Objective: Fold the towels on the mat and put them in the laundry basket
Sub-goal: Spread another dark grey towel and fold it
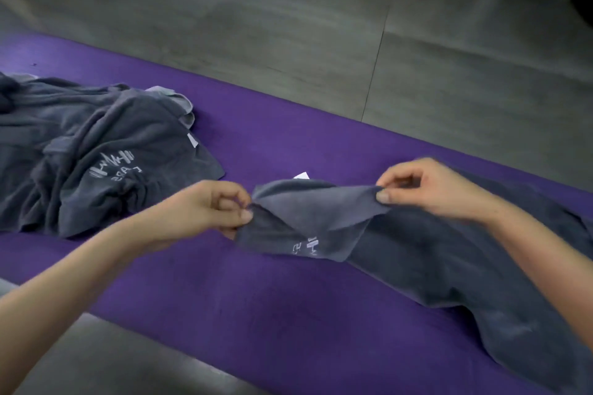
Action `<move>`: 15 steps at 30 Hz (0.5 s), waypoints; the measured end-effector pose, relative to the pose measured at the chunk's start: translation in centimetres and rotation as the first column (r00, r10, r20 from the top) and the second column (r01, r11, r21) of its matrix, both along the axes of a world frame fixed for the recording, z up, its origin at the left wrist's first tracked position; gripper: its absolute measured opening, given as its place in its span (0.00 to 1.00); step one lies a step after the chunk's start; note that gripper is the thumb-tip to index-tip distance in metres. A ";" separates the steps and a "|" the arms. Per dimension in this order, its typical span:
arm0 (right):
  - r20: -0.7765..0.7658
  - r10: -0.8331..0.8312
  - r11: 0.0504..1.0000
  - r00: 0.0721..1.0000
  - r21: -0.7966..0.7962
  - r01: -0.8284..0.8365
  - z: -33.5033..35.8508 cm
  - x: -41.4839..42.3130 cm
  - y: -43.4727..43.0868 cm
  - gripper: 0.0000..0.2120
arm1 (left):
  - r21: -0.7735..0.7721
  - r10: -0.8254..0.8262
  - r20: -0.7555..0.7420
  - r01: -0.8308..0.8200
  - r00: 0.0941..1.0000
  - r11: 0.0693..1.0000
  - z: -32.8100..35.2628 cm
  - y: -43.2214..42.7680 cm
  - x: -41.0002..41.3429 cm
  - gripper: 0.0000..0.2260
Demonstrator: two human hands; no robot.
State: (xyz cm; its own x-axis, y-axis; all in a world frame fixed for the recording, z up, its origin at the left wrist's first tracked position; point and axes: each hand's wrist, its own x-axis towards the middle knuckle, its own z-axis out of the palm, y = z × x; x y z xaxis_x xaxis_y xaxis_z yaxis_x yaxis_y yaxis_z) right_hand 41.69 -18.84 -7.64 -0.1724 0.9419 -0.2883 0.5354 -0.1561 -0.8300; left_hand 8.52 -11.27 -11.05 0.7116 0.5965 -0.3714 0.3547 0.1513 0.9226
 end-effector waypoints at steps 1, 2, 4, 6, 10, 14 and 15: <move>-0.111 -0.073 0.997 0.991 0.031 0.077 1.4 0.3 0.6 0.02 | 0.023 0.037 0.035 -0.038 0.999 0.999 1.5 0.6 0.0 0.15; -0.195 -0.137 0.986 0.971 0.069 0.153 2.4 0.4 1.7 0.03 | 0.047 0.088 0.067 -0.091 0.994 0.995 2.8 1.3 0.3 0.13; -0.219 -0.219 0.947 0.951 0.187 0.261 3.4 0.0 5.3 0.02 | 0.140 0.184 0.085 -0.195 0.979 0.971 4.6 3.6 1.3 0.06; -0.140 -0.337 0.867 0.931 0.340 0.365 2.6 -0.5 10.2 0.05 | 0.267 0.316 0.080 -0.326 0.945 0.907 5.1 6.9 3.0 0.06; 0.209 -0.532 0.803 0.820 0.431 0.411 -1.6 -0.5 18.0 0.13 | 0.419 0.623 0.076 -0.592 0.778 0.688 1.0 13.6 5.6 0.03; 0.593 -0.442 0.888 0.673 0.395 0.236 -5.8 -1.2 14.9 0.17 | 0.566 0.632 -0.286 -0.405 0.720 0.718 -6.4 13.3 4.4 0.20; 0.634 -0.394 0.905 0.665 0.392 0.164 -6.9 -1.4 13.0 0.15 | 0.580 0.639 -0.351 -0.377 0.685 0.722 -8.0 12.1 3.8 0.20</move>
State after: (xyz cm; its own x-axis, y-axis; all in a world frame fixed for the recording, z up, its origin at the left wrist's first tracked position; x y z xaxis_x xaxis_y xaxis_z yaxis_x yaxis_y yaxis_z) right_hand 40.27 -5.81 -14.56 0.2494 0.9661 0.0675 0.9354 -0.2223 -0.2751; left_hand 12.31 0.83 -19.02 0.0308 0.9837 -0.1769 0.7614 0.0916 0.6418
